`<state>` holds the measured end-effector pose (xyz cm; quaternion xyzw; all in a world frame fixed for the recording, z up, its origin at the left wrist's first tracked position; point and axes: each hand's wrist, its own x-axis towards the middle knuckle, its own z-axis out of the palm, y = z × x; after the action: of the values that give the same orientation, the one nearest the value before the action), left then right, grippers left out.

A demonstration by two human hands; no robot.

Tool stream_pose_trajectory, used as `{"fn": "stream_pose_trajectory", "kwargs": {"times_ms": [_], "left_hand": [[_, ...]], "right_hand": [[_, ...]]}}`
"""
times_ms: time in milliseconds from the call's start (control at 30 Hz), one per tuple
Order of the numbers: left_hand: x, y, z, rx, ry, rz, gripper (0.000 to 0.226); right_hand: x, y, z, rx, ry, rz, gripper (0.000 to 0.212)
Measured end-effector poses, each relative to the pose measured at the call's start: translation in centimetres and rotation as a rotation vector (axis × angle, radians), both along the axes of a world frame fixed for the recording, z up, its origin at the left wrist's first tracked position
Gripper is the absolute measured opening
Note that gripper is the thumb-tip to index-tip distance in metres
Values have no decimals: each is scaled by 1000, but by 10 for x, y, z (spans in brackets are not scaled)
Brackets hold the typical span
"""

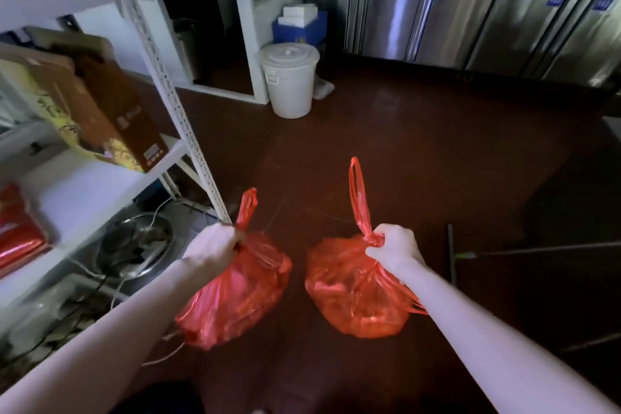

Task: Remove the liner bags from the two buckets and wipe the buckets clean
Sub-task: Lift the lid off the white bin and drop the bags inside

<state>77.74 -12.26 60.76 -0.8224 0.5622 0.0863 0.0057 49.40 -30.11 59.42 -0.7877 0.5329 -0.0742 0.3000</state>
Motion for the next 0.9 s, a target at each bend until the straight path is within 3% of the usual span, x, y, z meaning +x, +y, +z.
{"fn": "stream_pose_trajectory", "kwargs": {"times_ms": [567,900], "left_hand": [[221,-407,-44,121,50,-199,26],[312,-679,-47,66,83,-203,28]], "right_hand": [[175,-361,-16,-3,80,-67,15],[258,-647,-26,-37,62,-56,15]]}}
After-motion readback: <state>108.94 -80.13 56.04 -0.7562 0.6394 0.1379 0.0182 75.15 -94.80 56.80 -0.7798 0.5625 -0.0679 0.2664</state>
